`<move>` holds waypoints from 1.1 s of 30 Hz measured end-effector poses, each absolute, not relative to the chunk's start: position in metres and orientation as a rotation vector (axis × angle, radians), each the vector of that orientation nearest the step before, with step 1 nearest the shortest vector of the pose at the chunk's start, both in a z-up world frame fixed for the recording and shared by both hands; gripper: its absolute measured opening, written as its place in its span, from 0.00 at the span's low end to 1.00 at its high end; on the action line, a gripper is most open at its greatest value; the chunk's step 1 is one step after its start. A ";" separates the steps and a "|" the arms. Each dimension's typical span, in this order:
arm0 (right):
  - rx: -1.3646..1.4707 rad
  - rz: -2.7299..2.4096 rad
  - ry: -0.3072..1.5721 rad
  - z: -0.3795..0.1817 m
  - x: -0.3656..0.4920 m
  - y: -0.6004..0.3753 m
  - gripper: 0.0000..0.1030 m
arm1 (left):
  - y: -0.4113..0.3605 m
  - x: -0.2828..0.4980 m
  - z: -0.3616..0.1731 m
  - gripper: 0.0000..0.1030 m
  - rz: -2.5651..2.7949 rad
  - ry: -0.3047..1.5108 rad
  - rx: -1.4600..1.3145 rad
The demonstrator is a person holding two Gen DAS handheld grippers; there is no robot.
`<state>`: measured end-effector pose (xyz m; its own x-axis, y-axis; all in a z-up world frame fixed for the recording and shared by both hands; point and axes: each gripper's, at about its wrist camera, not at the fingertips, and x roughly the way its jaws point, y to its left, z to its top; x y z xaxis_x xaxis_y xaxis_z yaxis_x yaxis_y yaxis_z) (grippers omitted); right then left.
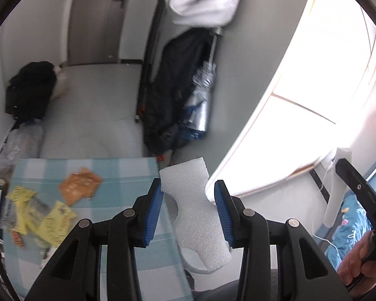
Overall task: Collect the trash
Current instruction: 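Carry the foam piece and foam strip in both grippers over the white bin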
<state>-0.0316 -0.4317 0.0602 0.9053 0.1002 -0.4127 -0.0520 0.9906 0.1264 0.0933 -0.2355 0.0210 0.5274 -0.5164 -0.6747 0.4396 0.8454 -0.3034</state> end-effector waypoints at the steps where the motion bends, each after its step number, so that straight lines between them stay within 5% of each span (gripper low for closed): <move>1: 0.128 0.063 0.436 0.056 -0.033 -0.441 0.08 | -0.245 0.095 0.016 0.36 -0.588 0.858 -0.092; 16: 0.400 -0.168 0.639 -0.080 -0.050 -0.566 0.08 | -0.360 0.110 -0.080 0.36 -0.739 1.081 0.118; 33: 0.736 -0.066 0.788 -0.240 0.019 -0.569 0.08 | -0.427 0.133 -0.195 0.36 -0.706 1.420 0.264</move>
